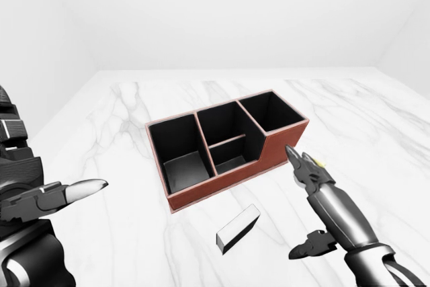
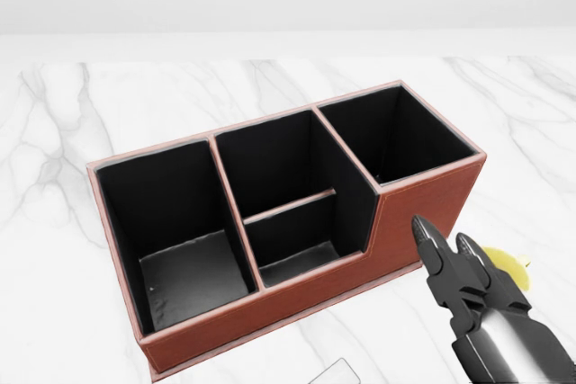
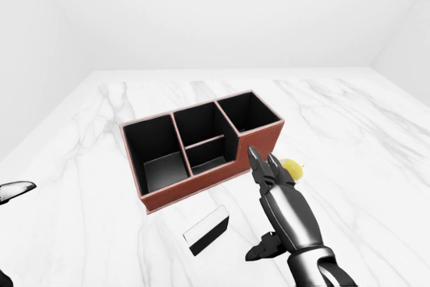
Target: Pick up the book and place it in the front compartment of the caddy.
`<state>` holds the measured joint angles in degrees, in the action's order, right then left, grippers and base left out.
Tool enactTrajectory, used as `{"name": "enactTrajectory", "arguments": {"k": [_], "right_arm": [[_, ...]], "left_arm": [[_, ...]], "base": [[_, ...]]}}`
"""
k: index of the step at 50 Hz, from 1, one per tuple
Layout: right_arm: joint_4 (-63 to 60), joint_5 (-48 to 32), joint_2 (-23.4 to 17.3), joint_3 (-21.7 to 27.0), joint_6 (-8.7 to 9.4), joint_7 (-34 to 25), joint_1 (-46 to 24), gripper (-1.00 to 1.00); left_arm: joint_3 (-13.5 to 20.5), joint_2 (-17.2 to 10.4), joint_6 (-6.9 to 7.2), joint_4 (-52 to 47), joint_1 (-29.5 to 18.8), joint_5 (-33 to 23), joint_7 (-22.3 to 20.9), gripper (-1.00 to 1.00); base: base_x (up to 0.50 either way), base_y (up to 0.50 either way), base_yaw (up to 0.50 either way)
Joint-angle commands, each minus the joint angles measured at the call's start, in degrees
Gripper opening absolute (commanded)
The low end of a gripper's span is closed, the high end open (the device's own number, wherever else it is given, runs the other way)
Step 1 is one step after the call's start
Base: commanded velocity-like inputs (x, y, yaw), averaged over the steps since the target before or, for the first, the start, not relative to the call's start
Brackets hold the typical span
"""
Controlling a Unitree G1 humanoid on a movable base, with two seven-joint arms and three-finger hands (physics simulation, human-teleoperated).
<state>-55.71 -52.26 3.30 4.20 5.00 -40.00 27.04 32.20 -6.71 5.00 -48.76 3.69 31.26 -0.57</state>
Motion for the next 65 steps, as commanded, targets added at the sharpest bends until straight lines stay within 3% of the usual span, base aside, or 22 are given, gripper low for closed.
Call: {"name": "enactTrajectory", "arguments": {"k": [1,30,34,59,65], "right_arm": [[2.4,-4.9,-2.7,-2.3,0.0,0.0,-4.6,1.0],[5.5,-13.5,-5.0,-8.5,0.0,0.0,-7.1,1.0],[5.5,-14.3,-5.0,-8.7,0.0,0.0,-7.5,1.0],[7.7,-20.3,-5.2,-10.8,0.0,0.0,-11.7,1.0],[8.8,-22.3,-4.9,-11.3,0.0,0.0,-12.9,1.0]], "left_arm": [[-0.5,0.1,0.0,0.5,0.0,-0.6,-0.2,1.0],[0.0,-0.1,0.0,0.4,-0.2,-0.2,0.1,1.0],[-1.1,0.3,0.0,0.9,-0.1,-1.3,-0.2,1.0],[0.3,-0.4,0.0,1.1,-0.4,0.1,0.0,1.0],[-0.4,0.5,0.0,1.9,0.5,-1.0,-1.1,1.0]], "base": [[0.0,0.0,0.0],[0.0,0.0,0.0],[0.0,0.0,0.0],[0.0,0.0,0.0],[0.0,0.0,0.0]]}}
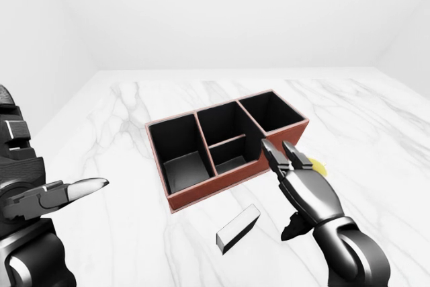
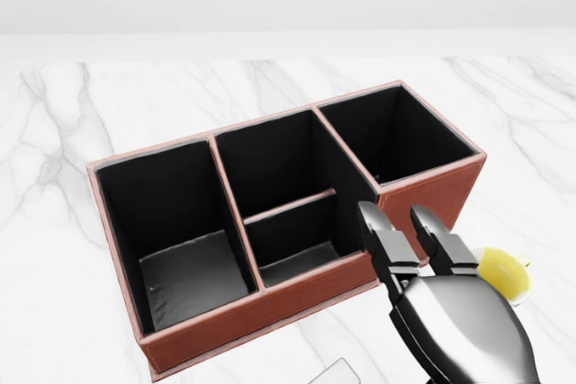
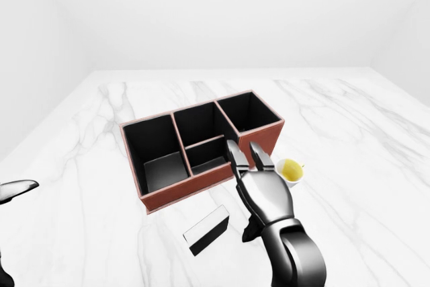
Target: Pick up the book and place it in the front compartment of the caddy.
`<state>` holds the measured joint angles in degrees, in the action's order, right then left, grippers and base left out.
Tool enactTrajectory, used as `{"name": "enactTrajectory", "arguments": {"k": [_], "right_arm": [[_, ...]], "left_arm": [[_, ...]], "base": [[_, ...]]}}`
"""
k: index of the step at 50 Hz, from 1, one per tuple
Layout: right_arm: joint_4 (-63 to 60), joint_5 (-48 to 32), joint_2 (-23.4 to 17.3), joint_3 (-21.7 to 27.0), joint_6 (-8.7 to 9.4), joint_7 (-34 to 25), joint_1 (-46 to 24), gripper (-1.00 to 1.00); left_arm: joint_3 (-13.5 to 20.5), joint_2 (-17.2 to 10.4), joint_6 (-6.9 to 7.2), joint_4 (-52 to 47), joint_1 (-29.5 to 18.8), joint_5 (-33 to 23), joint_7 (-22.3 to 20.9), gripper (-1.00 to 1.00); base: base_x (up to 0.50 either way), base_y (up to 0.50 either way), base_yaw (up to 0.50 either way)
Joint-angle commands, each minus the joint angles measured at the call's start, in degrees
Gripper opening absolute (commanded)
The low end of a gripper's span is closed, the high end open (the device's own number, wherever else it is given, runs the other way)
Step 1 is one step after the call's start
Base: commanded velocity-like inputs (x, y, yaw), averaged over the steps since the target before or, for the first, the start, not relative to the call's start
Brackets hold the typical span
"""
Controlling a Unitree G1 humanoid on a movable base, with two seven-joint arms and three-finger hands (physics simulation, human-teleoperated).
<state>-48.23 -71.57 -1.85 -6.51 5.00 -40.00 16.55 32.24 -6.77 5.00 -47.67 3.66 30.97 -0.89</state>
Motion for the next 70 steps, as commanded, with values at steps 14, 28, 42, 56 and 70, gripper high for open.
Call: {"name": "enactTrajectory", "arguments": {"k": [14,28,42,56,70], "right_arm": [[2.4,-6.7,1.2,-3.2,0.0,0.0,-5.3,1.0],[1.3,-8.9,1.2,-6.9,0.0,0.0,-4.0,1.0],[-0.1,-11.0,0.3,-12.1,0.0,0.0,-0.8,1.0],[3.1,-10.4,-0.8,-12.3,0.0,0.0,-1.6,1.0],[6.9,-10.1,-0.7,-11.3,0.0,0.0,-2.5,1.0]], "left_arm": [[-0.3,-0.1,0.0,-0.1,-0.2,-0.2,0.3,1.0],[-0.1,-0.1,0.0,-0.2,-0.1,0.0,0.3,1.0],[-0.2,0.6,0.0,1.0,0.5,-0.7,-0.8,1.0],[-0.9,0.8,0.0,1.2,0.7,-1.4,-1.0,1.0],[-2.0,1.1,0.0,2.0,0.7,-2.7,-1.3,1.0]], "base": [[0.0,0.0,0.0],[0.0,0.0,0.0],[0.0,0.0,0.0],[0.0,0.0,0.0],[0.0,0.0,0.0]]}}
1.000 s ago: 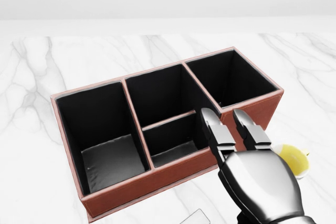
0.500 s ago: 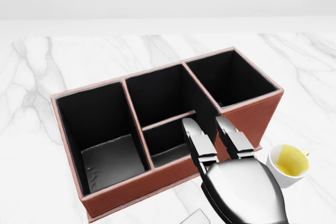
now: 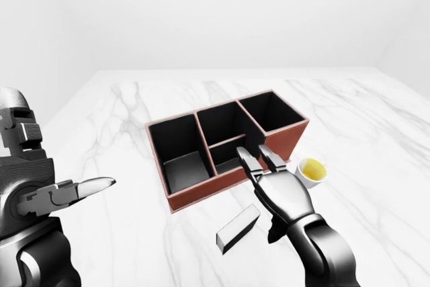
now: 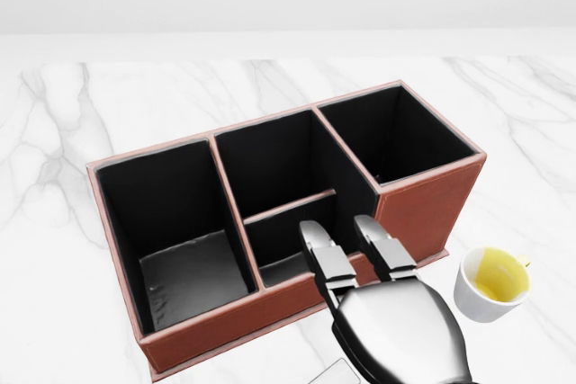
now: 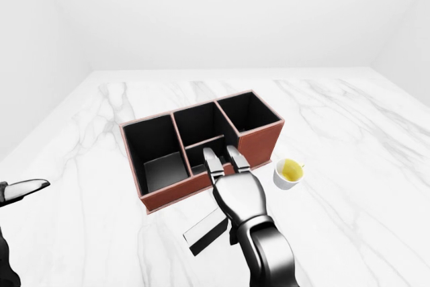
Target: Pick up the book and place it in the front compartment of the caddy.
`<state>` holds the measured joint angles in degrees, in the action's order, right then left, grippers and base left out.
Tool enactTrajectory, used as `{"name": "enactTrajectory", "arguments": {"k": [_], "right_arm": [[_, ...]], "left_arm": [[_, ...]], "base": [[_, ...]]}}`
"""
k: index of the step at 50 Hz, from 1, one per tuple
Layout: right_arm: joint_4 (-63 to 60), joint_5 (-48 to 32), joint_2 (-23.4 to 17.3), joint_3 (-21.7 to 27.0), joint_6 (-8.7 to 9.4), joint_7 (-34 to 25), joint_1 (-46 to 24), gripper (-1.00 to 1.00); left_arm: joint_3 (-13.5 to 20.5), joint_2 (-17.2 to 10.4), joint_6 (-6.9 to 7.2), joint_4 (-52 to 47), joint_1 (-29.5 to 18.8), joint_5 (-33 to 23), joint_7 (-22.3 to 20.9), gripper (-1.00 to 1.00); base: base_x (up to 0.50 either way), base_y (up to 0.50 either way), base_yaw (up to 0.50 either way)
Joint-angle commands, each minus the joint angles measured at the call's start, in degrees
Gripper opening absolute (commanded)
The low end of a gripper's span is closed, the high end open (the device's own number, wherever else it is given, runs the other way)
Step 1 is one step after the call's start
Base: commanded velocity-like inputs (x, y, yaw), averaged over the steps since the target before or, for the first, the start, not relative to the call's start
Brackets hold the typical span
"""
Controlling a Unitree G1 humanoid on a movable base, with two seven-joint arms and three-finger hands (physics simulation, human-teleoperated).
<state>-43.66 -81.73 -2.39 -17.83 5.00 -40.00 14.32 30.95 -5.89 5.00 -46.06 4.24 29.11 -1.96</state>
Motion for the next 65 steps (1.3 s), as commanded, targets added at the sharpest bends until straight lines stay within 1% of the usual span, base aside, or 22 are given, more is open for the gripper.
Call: {"name": "enactTrajectory", "arguments": {"k": [1,9,23,30,40,47,48,49,51,52,56,57,61,63,65], "right_arm": [[2.4,0.0,-0.2,0.0,0.0,0.0,-0.2,1.0],[4.6,-0.8,-0.1,0.1,0.0,0.0,-1.7,1.0],[6.0,-2.7,-0.8,-0.6,0.0,0.0,-0.6,1.0],[6.4,-4.1,-0.5,-1.6,0.0,0.0,-0.8,1.0],[6.5,-4.1,-0.2,-1.8,0.0,0.0,-1.9,1.0],[6.5,-4.2,-0.8,-1.7,0.0,0.0,-1.9,1.0],[6.4,-4.1,-0.8,-1.5,-0.18,0.0,-2.2,1.0],[6.3,-4.0,-1.0,-1.4,-0.93,0.0,-2.4,1.0],[6.3,-3.9,-1.1,-1.1,-1.89,0.0,-2.4,1.0],[6.3,-4.0,-1.0,-1.0,-2.01,0.0,-2.4,1.0],[6.9,-4.0,-0.9,-0.6,-3.58,0.0,-3.0,1.0],[7.1,-4.1,-1.3,-0.5,-4.42,0.0,-3.0,1.0],[7.4,-4.2,-1.1,-0.3,-5.54,0.0,-2.9,1.0],[7.5,-4.2,-1.0,-0.3,-5.65,0.0,-2.9,1.0],[8.0,-4.2,-1.3,-0.1,-6.4,0.0,-2.7,1.0]], "left_arm": [[-0.6,0.2,0.0,0.3,0.1,-0.7,-0.2,1.0],[-0.5,0.3,0.0,0.2,0.1,-0.7,-0.3,1.0],[-0.4,0.1,0.0,0.4,0.0,-0.7,-0.3,1.0],[-0.4,0.2,0.0,0.4,0.1,-0.6,-0.3,1.0],[-0.9,0.3,0.0,0.6,0.1,-1.0,-0.4,1.0],[-0.7,0.2,0.0,0.7,0.0,-0.8,-0.3,1.0],[-0.7,0.2,0.0,0.5,0.0,-0.8,-0.3,1.0],[-0.7,0.2,0.0,0.6,0.0,-0.7,-0.3,1.0],[-0.7,0.2,0.0,0.8,-0.1,-0.8,-0.4,1.0],[-0.7,0.2,0.0,1.0,-0.1,-0.9,-0.4,1.0],[-1.0,0.3,0.0,0.9,0.0,-1.0,-0.4,1.0],[-1.2,0.4,0.0,1.0,0.0,-1.2,-0.5,1.0],[-1.2,0.4,0.0,0.8,0.0,-1.2,-0.5,1.0],[-1.1,0.3,0.0,0.9,0.0,-1.1,-0.5,1.0],[-1.1,0.3,0.0,0.9,0.0,-1.1,-0.4,1.0]], "base": [[0.0,0.0,0.0],[0.0,0.0,0.0],[0.0,0.0,0.0],[0.0,0.0,0.0],[0.0,0.0,0.0],[0.0,0.0,0.0],[0.0,0.0,0.0],[0.0,0.0,0.0],[0.0,0.0,0.0],[0.0,0.0,0.0],[0.0,0.0,0.0],[0.0,0.0,0.0],[0.0,0.0,0.0],[0.0,0.0,0.0],[0.0,0.0,0.0]]}}
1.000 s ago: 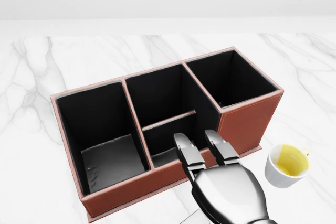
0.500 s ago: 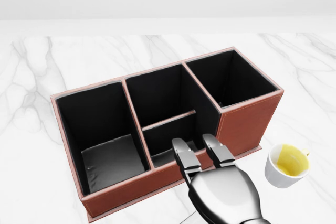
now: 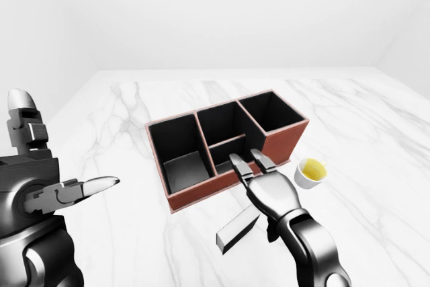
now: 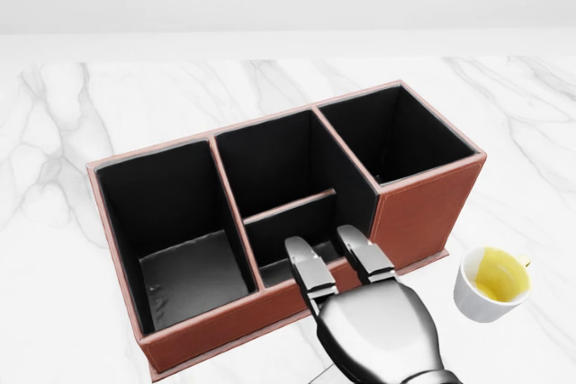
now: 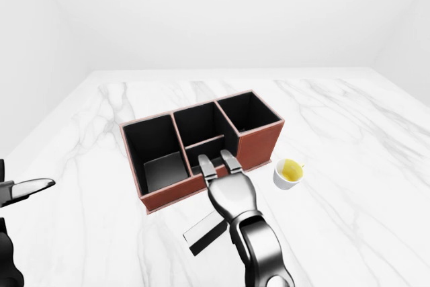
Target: Pick up the book and place it in the front compartment of the caddy.
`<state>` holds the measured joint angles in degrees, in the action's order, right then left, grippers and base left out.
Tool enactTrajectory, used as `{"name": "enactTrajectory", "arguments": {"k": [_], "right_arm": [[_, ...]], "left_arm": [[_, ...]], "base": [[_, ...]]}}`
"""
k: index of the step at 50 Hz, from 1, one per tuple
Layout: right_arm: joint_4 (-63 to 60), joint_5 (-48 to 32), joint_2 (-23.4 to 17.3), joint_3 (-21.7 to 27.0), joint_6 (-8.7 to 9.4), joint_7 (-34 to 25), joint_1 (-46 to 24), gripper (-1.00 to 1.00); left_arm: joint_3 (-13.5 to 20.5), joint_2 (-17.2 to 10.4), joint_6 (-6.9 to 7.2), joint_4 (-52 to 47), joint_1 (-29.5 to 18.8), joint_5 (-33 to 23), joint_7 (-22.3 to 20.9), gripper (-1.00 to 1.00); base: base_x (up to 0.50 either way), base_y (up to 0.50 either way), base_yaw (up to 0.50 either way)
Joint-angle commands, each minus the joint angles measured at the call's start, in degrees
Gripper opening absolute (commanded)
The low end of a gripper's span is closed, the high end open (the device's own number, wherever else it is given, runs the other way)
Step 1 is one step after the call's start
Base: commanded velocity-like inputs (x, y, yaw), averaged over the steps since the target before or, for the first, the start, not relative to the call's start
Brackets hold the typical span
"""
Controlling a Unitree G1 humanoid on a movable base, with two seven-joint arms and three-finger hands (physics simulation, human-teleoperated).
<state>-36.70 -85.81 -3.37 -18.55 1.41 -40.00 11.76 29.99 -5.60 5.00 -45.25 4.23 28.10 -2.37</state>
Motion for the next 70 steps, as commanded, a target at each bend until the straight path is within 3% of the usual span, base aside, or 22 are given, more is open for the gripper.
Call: {"name": "enactTrajectory", "arguments": {"k": [1,8,22,54,70], "right_arm": [[1.0,-0.1,-0.4,0.8,-3.03,0.0,-0.2,1.0],[1.9,-0.2,-0.1,1.2,-4.25,0.0,-0.8,1.0],[1.5,-1.3,0.1,-0.8,-4.49,0.0,-0.3,1.0],[4.4,0.2,0.8,-3.6,-3.46,0.0,-1.9,1.0],[7.2,-0.7,1.1,-7.4,-1.5,0.0,-1.3,1.0]], "left_arm": [[-0.2,0.0,0.0,0.0,0.0,-0.2,0.0,1.0],[-0.1,0.0,0.0,0.1,0.0,-0.1,-0.1,1.0],[0.5,0.0,0.0,0.1,0.1,0.3,-0.2,1.0],[0.5,-0.3,0.0,0.3,-0.2,0.3,0.1,1.0],[-0.1,-0.4,0.0,1.2,-0.4,-0.2,0.0,1.0]], "base": [[0.0,0.0,0.0],[0.0,0.0,0.0],[0.0,0.0,0.0],[0.0,0.0,0.0],[0.0,0.0,0.0]]}}
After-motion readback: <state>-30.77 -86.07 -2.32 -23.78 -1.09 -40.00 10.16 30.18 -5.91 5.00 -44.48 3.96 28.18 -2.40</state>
